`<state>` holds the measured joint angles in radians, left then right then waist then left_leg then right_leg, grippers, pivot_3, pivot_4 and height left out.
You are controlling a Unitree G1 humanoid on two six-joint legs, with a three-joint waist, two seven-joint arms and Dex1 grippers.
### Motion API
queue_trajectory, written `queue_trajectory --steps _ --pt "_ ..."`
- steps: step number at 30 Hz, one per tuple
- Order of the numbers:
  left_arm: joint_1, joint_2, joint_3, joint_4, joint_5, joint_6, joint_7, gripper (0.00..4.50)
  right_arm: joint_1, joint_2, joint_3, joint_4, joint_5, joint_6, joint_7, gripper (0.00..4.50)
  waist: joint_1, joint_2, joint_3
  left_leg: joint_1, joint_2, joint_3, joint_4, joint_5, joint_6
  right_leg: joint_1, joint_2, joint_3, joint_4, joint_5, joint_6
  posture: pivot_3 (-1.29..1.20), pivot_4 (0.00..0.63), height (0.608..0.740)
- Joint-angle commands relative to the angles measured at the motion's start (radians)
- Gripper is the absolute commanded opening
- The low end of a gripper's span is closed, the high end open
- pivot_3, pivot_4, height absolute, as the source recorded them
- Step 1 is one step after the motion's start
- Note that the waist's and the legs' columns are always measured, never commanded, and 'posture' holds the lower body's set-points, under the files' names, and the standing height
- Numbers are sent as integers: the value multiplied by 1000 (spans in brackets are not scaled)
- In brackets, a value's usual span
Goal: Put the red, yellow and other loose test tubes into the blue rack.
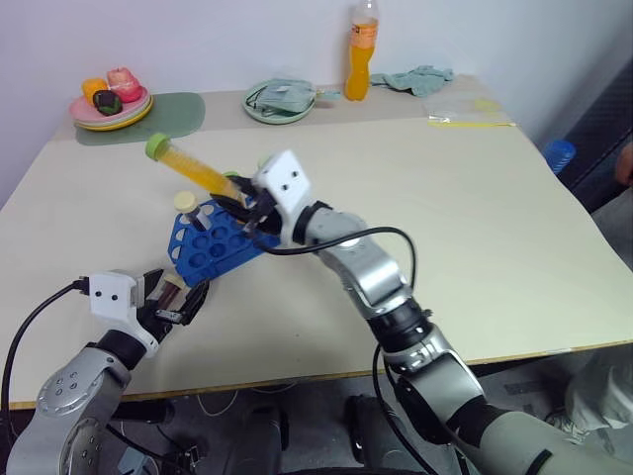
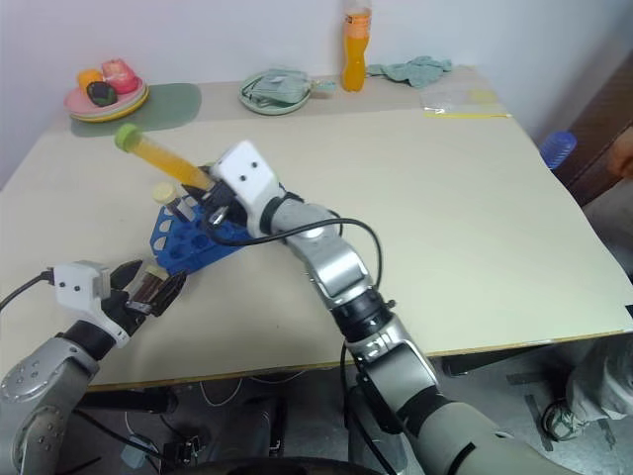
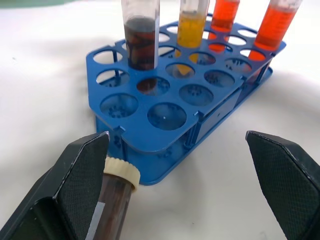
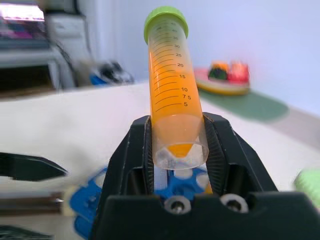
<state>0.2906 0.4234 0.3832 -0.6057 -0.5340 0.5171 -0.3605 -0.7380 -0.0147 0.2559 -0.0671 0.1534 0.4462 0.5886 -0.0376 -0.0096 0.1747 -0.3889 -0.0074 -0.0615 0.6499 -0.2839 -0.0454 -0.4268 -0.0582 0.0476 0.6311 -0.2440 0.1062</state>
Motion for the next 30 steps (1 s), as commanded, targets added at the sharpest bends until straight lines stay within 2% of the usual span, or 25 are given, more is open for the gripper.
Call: queue_trajectory --steps 1,5,9,12,18,19,20,23,24,28,30 --pt "7 -4 11 -47 -14 -3 11 4500 74 -166 -86 -217 122 140 122 902 2 0 0 0 0 0 0 0 0 0 0 0 0 0 0 0 150 740" --pt "1 -11 -11 -56 -36 -1 2 4500 186 -401 -145 -327 189 271 206 902 3 0 0 0 -1 0 0 0 0 1 -1 0 -1 0 0 0 150 740" --pt "-23 13 -53 -52 -40 -12 -50 4500 270 -557 -83 -326 132 267 244 902 -7 0 0 1 1 1 0 0 0 1 2 0 0 0 0 0 150 740" --pt "-42 25 -77 -40 -35 -17 -72 4500 291 -597 -33 -314 123 280 264 902 -8 0 0 2 1 1 0 0 0 1 3 1 0 0 0 0 150 740" --pt "-63 23 -95 -23 -13 -28 -71 4500 238 -645 72 -261 87 354 303 902 -1 0 0 1 1 1 1 0 1 1 3 1 0 0 0 0 150 740" --pt "-58 21 -97 -27 -10 -29 -70 4500 228 -655 83 -255 85 359 314 1970 0 0 0 1 1 1 2 0 1 1 2 1 0 0 0 0 150 740" --pt "-49 18 -98 -35 -7 -30 -69 4500 214 -669 98 -252 76 357 327 2321 1 -1 0 0 1 1 2 0 1 1 2 1 -1 0 0 0 150 740" --pt "-31 14 -97 -48 -5 -31 -67 4500 170 -695 134 -252 46 354 351 3879 1 -1 0 0 1 1 2 0 1 1 2 1 -1 0 0 0 150 740" --pt "-28 13 -98 -50 -4 -31 -67 4500 142 -698 150 -254 39 360 362 4271 0 -1 0 0 1 1 2 0 0 1 2 1 -1 0 0 0 150 740" --pt "-30 15 -108 -41 2 -33 -74 4500 41 -697 218 -257 26 412 415 4271 -1 -1 0 0 1 0 2 0 0 1 2 0 -1 0 0 0 150 740" --pt "-36 14 -113 -29 7 -39 -78 4500 -20 -655 247 -219 24 474 408 4271 0 -1 0 0 1 0 2 0 1 1 2 0 -1 0 0 0 150 740"
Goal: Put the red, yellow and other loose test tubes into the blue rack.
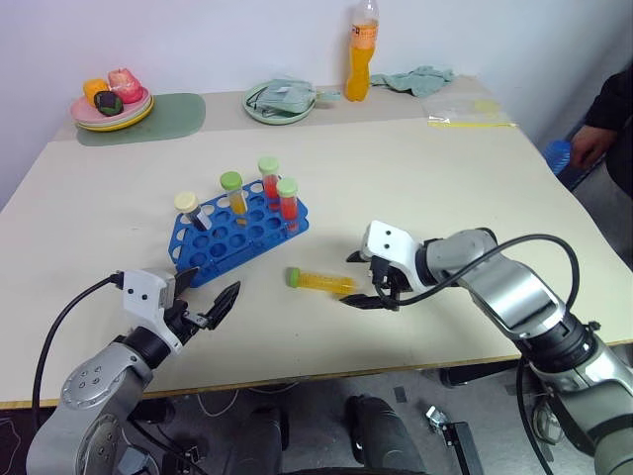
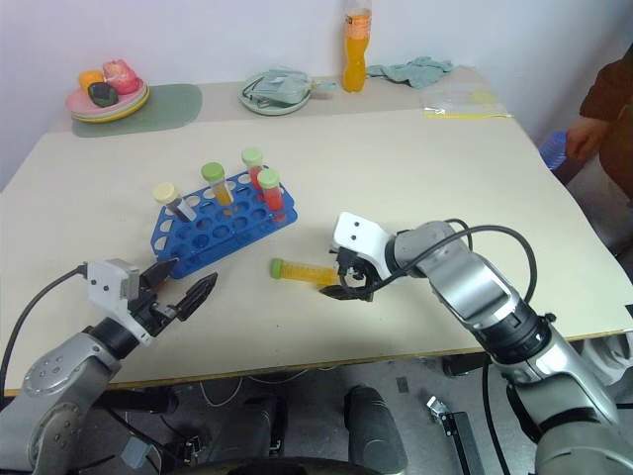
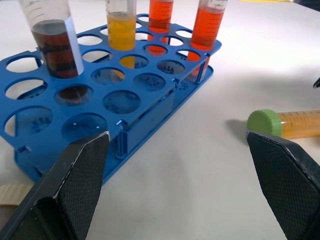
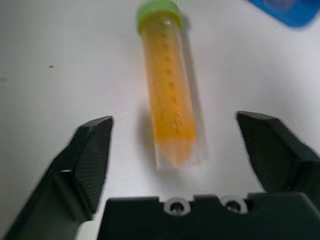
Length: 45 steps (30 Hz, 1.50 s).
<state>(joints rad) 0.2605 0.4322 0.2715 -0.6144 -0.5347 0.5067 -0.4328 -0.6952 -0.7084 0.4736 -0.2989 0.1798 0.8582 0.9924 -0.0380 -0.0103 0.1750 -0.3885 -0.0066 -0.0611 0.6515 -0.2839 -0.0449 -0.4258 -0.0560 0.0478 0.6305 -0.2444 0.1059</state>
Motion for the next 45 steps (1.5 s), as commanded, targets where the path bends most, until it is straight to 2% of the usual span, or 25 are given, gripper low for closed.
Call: queue_trajectory --steps 1,7,10,13,20,25,32,35,37,45 --pt "-8 4 -3 -15 9 -32 -8 4500 -94 59 51 33 -10 95 0 4271 -1 0 0 0 0 0 0 0 0 0 0 0 0 0 0 0 150 740" --pt "3 -8 -25 11 22 -72 -20 4500 -277 152 181 152 -7 268 44 4271 -2 0 0 0 0 0 0 0 0 0 0 0 0 0 0 0 150 740" --pt "27 -23 -35 18 31 -97 -27 4500 -406 240 232 315 -22 362 33 4271 -5 1 0 0 0 0 0 0 0 -1 -1 0 0 0 0 0 150 740" --pt "40 -38 -46 15 41 -111 -22 4500 -470 290 275 418 -51 387 3 4271 -4 0 0 0 0 0 0 0 0 -1 -1 -1 0 1 -1 0 150 740" --pt "69 -66 -66 -5 54 -129 -1 4500 -529 341 336 544 -92 431 -49 4271 -4 1 0 -1 -1 0 -1 0 0 -2 -3 -1 0 1 -1 0 150 740" --pt "70 -69 -74 2 57 -135 -1 4500 -557 391 320 658 -117 419 -94 4271 -6 1 0 -1 -1 0 -1 0 0 -3 -2 -1 0 1 -1 0 150 740" --pt "33 -69 -97 43 67 -146 -16 4500 -597 459 297 852 -167 312 -133 4271 -6 0 0 -1 -1 0 -1 0 0 -3 -2 -1 1 1 -1 0 150 740" --pt "32 -71 -101 46 71 -152 -18 4500 -593 446 306 842 -168 311 -96 3436 -7 1 0 -1 -1 0 -1 0 0 -2 -2 -1 1 1 -1 0 150 740" --pt "36 -72 -104 44 73 -153 -20 4500 -583 422 320 796 -166 324 -68 2578 -5 1 0 -1 -1 0 -1 0 0 -3 -2 -1 1 1 -1 0 150 740" --pt "24 -72 -119 45 76 -146 -23 4500 -605 464 291 875 -197 310 -80 2578 -9 1 0 -1 -1 0 -2 0 0 -3 -1 -1 1 1 -1 0 150 740"
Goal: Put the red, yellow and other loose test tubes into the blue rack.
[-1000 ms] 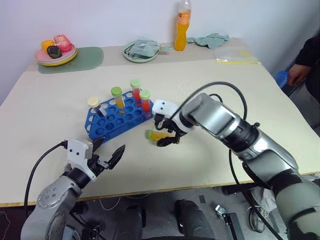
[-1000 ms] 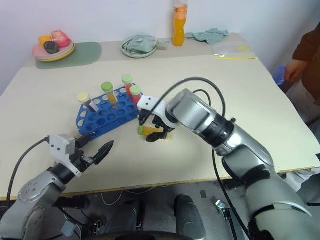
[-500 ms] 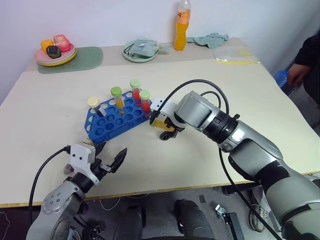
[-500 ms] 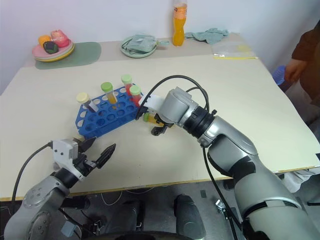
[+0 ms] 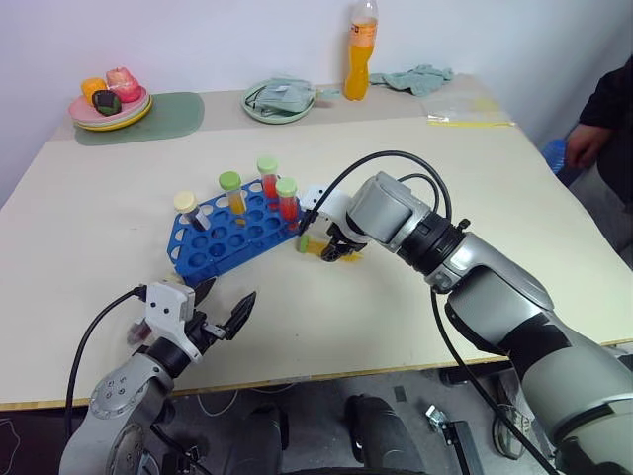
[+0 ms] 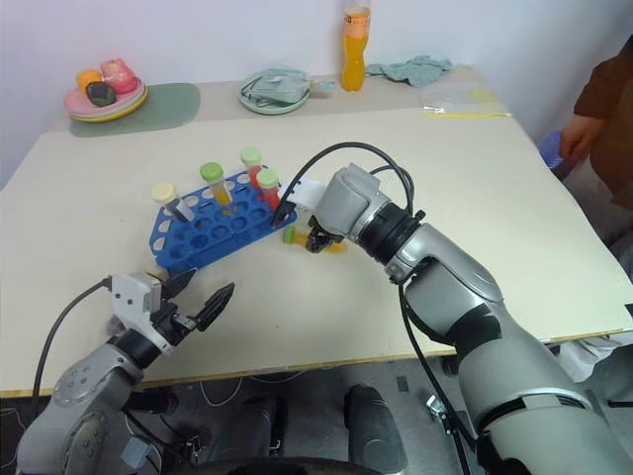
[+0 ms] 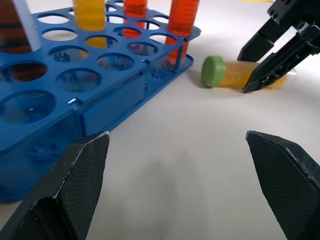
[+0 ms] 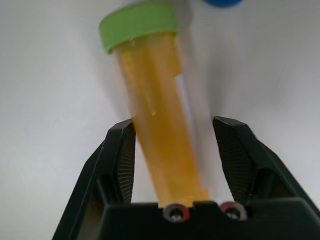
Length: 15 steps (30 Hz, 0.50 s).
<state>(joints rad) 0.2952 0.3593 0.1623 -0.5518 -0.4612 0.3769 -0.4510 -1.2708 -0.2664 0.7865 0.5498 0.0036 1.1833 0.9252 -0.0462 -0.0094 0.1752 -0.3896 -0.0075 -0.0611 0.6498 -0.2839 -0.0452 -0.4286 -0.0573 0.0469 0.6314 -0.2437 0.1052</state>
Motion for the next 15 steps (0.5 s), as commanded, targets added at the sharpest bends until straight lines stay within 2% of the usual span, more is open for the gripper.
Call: queue_trajectory --steps 1,13,15 --pt "-14 2 -9 -15 1 -16 -5 4500 -33 29 -23 38 -24 -20 -11 2578 -1 0 0 0 0 0 0 0 0 0 0 0 0 0 0 0 150 740" --pt "-22 -3 -27 -24 4 -9 6 4500 -98 149 -86 279 -91 -169 -27 2578 -6 0 0 1 1 0 0 0 0 0 1 0 1 0 -1 0 150 740" --pt "-15 -4 -30 -31 5 -9 11 4500 -96 143 -89 277 -100 -175 -10 2034 -5 0 0 1 1 0 0 0 0 0 1 0 1 0 -1 0 150 740"
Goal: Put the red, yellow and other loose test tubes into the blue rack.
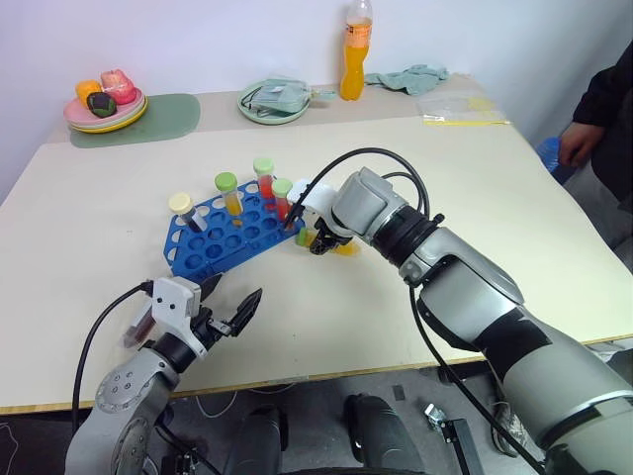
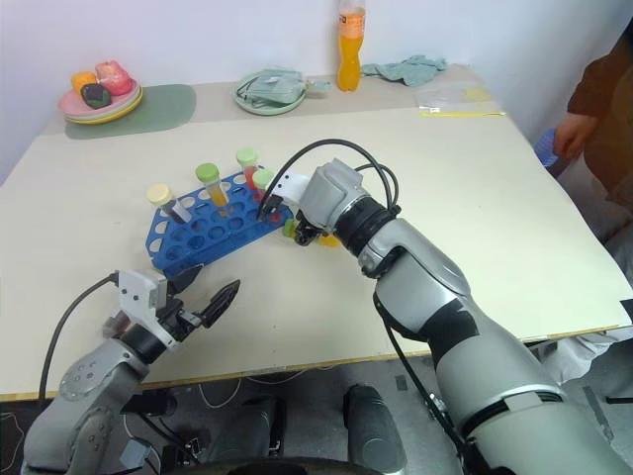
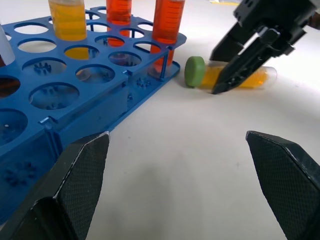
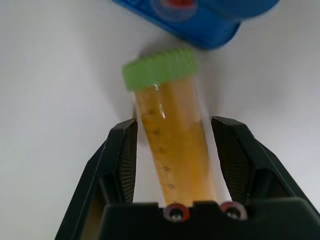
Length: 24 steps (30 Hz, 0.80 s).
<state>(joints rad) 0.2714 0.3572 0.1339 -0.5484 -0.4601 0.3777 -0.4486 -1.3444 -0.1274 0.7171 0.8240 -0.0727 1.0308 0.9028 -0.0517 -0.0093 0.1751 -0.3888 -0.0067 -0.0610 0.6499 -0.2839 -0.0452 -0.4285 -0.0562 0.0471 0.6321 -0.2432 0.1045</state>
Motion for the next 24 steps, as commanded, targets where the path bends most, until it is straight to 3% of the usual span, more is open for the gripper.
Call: queue_trajectory --steps 1,3,9,13,16,19,24 --pt "11 -3 -3 -37 4 -9 11 4500 -22 0 -21 -1 -27 -22 21 1741 1 0 0 0 0 0 0 0 0 0 0 0 0 0 0 0 150 740" --pt "16 -5 -4 -41 6 -9 18 4500 -8 -56 -9 -111 -17 31 78 948 4 1 0 0 0 0 0 0 0 0 0 0 0 0 0 0 150 740" --pt "30 -8 -5 -54 6 -10 30 4500 130 -265 -35 -587 58 144 185 948 12 1 0 -2 -1 0 0 0 0 -1 -2 -1 -2 0 0 0 150 740" --pt "40 -3 3 -57 2 -12 28 4500 318 -316 -240 -909 181 -10 181 948 8 0 0 -2 -1 -1 0 0 0 -1 -1 -1 -2 0 0 0 150 740" --pt "37 8 23 -49 -1 -14 25 4500 457 -192 -426 -1012 270 -249 78 948 3 1 1 -2 0 0 0 0 0 -1 0 0 -1 0 0 0 150 740" --pt "11 15 52 -27 4 -30 33 4500 508 -16 -523 -1019 334 -336 -55 948 3 1 1 -1 2 0 0 0 0 0 3 1 0 0 0 0 150 740" --pt "-46 21 123 23 31 -85 61 4500 503 226 -584 -876 340 -482 -267 948 9 0 0 0 3 -1 1 0 -1 0 5 1 1 1 -1 0 150 740"
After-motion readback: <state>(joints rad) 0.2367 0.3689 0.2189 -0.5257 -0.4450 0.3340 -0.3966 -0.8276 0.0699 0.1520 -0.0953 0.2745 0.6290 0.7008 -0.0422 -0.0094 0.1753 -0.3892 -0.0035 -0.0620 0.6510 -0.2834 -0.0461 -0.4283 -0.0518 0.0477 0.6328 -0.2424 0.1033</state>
